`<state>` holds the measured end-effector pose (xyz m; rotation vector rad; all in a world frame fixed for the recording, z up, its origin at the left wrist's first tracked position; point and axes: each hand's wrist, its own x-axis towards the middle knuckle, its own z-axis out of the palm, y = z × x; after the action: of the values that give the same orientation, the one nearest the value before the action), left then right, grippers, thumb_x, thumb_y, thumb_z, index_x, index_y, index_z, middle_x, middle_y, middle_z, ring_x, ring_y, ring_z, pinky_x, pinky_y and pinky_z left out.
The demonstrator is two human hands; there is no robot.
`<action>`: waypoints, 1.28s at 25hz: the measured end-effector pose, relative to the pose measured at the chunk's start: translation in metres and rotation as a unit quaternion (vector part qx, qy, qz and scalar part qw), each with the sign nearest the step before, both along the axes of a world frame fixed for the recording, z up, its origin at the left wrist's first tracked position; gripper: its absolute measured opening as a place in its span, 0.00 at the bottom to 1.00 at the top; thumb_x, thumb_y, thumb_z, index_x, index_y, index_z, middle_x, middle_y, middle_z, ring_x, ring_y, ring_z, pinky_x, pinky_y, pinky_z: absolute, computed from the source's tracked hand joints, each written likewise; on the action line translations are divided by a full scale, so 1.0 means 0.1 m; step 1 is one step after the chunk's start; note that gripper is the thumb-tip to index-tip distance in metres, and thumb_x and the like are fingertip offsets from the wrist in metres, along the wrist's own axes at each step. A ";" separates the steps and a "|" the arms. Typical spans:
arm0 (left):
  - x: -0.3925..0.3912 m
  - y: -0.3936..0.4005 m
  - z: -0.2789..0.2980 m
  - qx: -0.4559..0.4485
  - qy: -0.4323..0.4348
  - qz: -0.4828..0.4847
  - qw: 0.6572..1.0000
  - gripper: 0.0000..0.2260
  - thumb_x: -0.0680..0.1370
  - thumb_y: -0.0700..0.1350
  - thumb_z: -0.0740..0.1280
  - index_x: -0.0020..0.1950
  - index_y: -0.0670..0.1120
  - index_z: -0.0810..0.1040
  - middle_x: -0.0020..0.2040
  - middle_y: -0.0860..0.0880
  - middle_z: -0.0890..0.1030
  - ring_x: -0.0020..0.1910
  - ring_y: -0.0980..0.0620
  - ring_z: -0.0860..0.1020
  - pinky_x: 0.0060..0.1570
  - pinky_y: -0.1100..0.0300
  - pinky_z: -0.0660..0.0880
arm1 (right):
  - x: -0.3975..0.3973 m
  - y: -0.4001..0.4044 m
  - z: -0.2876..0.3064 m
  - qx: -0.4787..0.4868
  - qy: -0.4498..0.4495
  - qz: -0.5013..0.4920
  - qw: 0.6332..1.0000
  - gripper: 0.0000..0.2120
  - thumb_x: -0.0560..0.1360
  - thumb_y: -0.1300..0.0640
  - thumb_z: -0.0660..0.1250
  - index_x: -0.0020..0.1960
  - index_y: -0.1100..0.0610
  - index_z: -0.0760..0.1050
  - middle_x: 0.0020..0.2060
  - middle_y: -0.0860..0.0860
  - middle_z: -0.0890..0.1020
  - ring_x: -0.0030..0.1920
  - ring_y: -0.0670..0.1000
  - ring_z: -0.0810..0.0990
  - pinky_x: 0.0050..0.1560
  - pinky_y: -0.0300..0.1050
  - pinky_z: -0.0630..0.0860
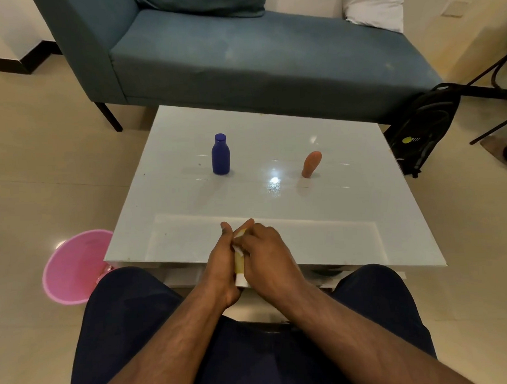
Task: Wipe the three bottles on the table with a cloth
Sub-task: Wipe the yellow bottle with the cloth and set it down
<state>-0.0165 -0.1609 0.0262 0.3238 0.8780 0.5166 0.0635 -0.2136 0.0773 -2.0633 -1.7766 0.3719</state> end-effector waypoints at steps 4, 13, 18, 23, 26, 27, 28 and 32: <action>0.02 0.01 0.00 -0.003 -0.017 -0.001 1.000 0.28 0.81 0.67 0.54 0.68 0.51 0.79 0.62 0.43 0.84 0.63 0.42 0.81 0.65 0.42 0.74 | 0.20 0.03 -0.08 0.012 0.013 -0.016 1.000 0.14 0.75 0.63 0.63 0.58 0.55 0.79 0.50 0.52 0.77 0.51 0.52 0.74 0.49 0.45 0.73; 0.02 0.02 0.03 -0.008 -0.008 0.016 1.000 0.19 0.82 0.57 0.62 0.68 0.51 0.79 0.62 0.42 0.84 0.61 0.42 0.82 0.59 0.45 0.79 | 0.16 -0.08 -0.08 -0.001 0.029 0.010 1.000 0.14 0.72 0.65 0.65 0.56 0.55 0.80 0.47 0.52 0.78 0.48 0.53 0.75 0.49 0.48 0.75; 0.02 0.03 0.03 -0.018 0.009 0.049 0.999 0.16 0.83 0.54 0.63 0.67 0.50 0.80 0.60 0.42 0.84 0.59 0.42 0.83 0.55 0.47 0.80 | 0.10 -0.05 -0.08 0.001 0.050 -0.048 0.998 0.13 0.74 0.63 0.63 0.56 0.56 0.79 0.48 0.52 0.78 0.49 0.52 0.76 0.51 0.48 0.75; -0.02 0.10 0.06 -0.063 -0.003 0.128 0.990 0.14 0.83 0.49 0.64 0.67 0.50 0.78 0.58 0.40 0.81 0.49 0.43 0.82 0.49 0.48 0.80 | 0.04 -0.23 -0.07 0.031 0.110 -0.033 0.993 0.12 0.74 0.66 0.64 0.54 0.56 0.81 0.47 0.50 0.79 0.48 0.47 0.76 0.50 0.39 0.74; 0.02 0.13 0.11 -0.085 -0.002 0.159 0.984 0.13 0.84 0.45 0.64 0.69 0.49 0.75 0.56 0.40 0.78 0.49 0.43 0.81 0.41 0.49 0.82 | 0.10 -0.22 -0.06 0.039 0.121 -0.069 0.989 0.11 0.76 0.65 0.63 0.52 0.55 0.81 0.46 0.47 0.78 0.46 0.43 0.75 0.49 0.33 0.72; 0.03 0.14 0.11 -0.090 0.005 0.162 0.983 0.13 0.84 0.45 0.63 0.69 0.48 0.74 0.55 0.41 0.78 0.49 0.43 0.81 0.42 0.48 0.82 | 0.04 -0.25 -0.05 0.045 0.125 -0.052 0.990 0.10 0.75 0.65 0.64 0.51 0.55 0.81 0.46 0.47 0.78 0.47 0.43 0.76 0.49 0.33 0.73; 0.03 0.14 0.12 -0.098 0.008 0.161 0.982 0.13 0.85 0.46 0.62 0.69 0.47 0.72 0.54 0.41 0.78 0.48 0.42 0.81 0.47 0.46 0.81 | -0.03 -0.28 -0.04 0.052 0.121 -0.026 0.991 0.10 0.74 0.65 0.64 0.51 0.56 0.81 0.46 0.48 0.78 0.47 0.44 0.76 0.49 0.35 0.74; -0.02 0.15 0.12 -0.125 0.007 0.126 0.984 0.17 0.85 0.49 0.60 0.71 0.41 0.67 0.55 0.38 0.79 0.50 0.40 0.81 0.54 0.43 0.78 | -0.05 -0.30 -0.15 0.102 0.066 0.023 0.992 0.09 0.72 0.65 0.69 0.50 0.57 0.82 0.45 0.51 0.79 0.44 0.50 0.78 0.45 0.45 0.79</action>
<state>-0.0183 -0.1457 0.0378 -0.0141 0.9924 0.6299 0.0582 -0.2440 0.0623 -1.8164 -1.7102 0.3185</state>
